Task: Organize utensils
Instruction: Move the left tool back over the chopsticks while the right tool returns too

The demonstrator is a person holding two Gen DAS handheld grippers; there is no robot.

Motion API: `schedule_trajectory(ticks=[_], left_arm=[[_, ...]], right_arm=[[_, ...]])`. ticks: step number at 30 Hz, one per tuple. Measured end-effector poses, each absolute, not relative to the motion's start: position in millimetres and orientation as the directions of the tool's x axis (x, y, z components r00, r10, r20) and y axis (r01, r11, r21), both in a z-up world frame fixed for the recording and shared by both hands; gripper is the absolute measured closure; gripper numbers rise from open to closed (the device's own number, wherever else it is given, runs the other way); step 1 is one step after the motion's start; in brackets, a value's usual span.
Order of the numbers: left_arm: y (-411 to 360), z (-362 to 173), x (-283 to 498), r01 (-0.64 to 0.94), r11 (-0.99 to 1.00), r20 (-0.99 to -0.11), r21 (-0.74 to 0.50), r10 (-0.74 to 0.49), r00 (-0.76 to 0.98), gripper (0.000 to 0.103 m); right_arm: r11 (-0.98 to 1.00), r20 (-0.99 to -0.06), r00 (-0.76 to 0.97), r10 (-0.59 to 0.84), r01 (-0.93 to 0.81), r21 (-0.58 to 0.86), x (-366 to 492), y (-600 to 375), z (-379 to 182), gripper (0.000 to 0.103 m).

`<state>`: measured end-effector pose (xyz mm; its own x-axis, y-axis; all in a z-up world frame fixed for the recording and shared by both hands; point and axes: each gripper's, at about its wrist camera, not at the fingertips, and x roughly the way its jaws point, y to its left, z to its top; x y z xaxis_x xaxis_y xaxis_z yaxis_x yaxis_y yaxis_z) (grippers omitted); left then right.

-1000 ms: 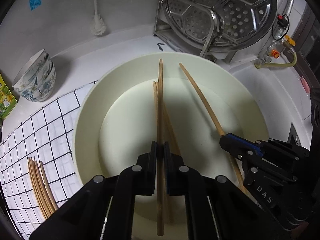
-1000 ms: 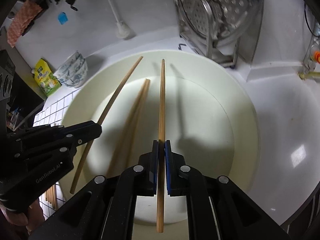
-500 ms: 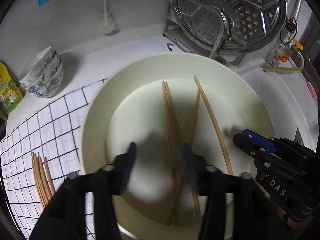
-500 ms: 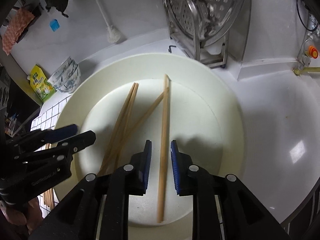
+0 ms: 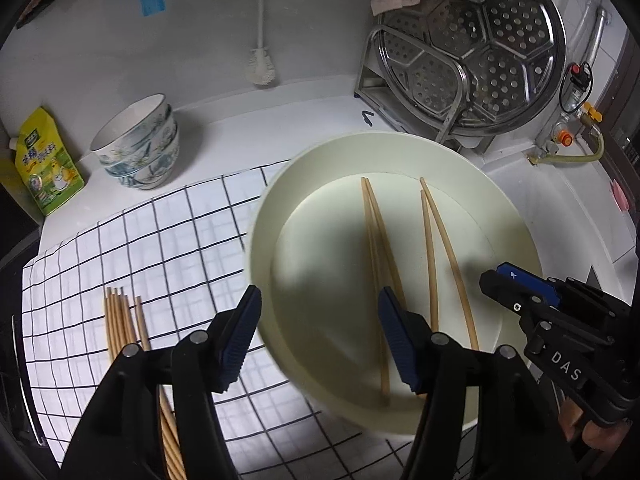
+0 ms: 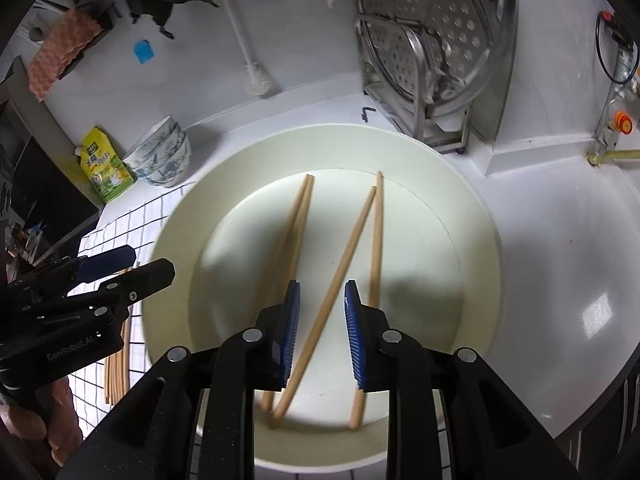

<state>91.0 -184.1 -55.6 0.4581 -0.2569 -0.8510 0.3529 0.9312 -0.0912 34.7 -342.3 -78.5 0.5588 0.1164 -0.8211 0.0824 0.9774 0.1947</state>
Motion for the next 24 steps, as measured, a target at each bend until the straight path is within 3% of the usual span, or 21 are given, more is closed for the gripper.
schedule_trajectory(ticks=[18, 21, 24], left_arm=[[-74, -44, 67, 0.254, 0.962, -0.836, -0.098, -0.218, 0.505, 0.040], [-55, -41, 64, 0.230, 0.968, -0.828, -0.098, -0.208, 0.521, 0.033], [-35, -41, 62, 0.205, 0.973, -0.825, -0.104, -0.200, 0.529, 0.031]], right_arm=[[0.985, -0.816, 0.556, 0.156, -0.030, 0.168, 21, -244, -56, 0.076], [0.985, -0.814, 0.556, 0.165, -0.056, 0.161, 22, -225, -54, 0.069], [0.984, -0.814, 0.553, 0.179, -0.087, 0.158, 23, -204, -54, 0.069]])
